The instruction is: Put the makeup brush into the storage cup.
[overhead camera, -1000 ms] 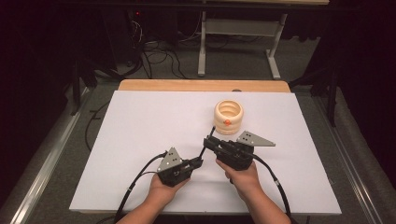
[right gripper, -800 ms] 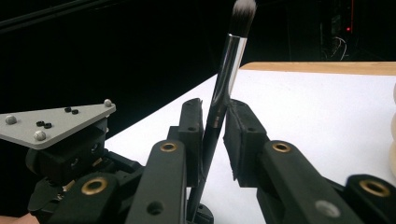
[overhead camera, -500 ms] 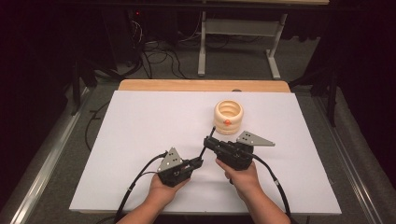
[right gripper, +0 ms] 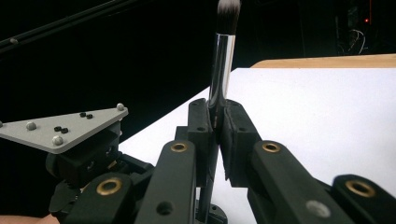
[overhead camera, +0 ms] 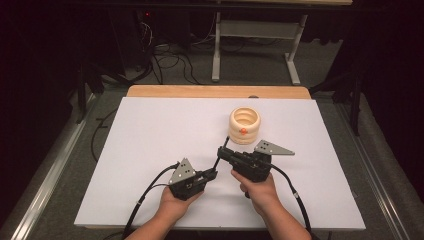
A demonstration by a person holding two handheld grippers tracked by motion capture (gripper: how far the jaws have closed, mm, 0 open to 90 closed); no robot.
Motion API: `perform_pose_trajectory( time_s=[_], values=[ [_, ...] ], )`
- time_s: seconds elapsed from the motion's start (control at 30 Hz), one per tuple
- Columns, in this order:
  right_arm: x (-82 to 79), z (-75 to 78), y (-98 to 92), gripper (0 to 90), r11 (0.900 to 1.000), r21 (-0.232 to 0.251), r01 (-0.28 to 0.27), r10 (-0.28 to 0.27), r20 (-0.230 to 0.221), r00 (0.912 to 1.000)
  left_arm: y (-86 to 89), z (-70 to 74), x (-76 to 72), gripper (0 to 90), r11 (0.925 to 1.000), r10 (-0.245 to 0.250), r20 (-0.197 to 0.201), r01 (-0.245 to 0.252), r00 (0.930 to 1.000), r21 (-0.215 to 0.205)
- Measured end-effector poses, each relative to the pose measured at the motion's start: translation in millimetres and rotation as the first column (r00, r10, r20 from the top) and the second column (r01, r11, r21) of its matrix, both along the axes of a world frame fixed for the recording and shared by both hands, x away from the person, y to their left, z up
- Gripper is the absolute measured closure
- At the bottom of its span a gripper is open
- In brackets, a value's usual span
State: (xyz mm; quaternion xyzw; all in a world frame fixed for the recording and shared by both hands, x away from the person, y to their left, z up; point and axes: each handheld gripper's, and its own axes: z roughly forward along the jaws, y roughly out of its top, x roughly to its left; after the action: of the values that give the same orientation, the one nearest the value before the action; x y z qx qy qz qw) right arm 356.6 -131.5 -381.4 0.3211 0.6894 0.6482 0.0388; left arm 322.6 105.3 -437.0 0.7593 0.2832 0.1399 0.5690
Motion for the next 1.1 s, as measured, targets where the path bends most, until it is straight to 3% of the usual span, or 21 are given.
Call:
perform_pose_trajectory(
  time_s=[0.57, 0.8, 1.1],
  values=[
    [-2.9, 2.6, 0.6, 85.8, 1.000, 0.005, -0.013, 0.013, 0.020, 0.9997, 0.8, 1.6, 0.0, 80.8, 1.0000, 0.002, -0.004, -0.002, 1.0000, -0.003],
    [-3.3, 2.8, 0.6, 85.8, 1.000, -0.001, -0.018, 0.018, 0.026, 0.9995, -0.7, 2.7, -0.4, 69.0, 1.0000, -0.001, -0.002, 0.001, 1.0000, 0.006],
    [-5.0, 3.6, -0.1, 85.7, 1.000, -0.019, -0.011, 0.012, 0.047, 0.9988, 0.5, 4.7, 0.2, 53.2, 0.9992, 0.036, -0.008, -0.036, 0.9993, 0.018]
  ],
)
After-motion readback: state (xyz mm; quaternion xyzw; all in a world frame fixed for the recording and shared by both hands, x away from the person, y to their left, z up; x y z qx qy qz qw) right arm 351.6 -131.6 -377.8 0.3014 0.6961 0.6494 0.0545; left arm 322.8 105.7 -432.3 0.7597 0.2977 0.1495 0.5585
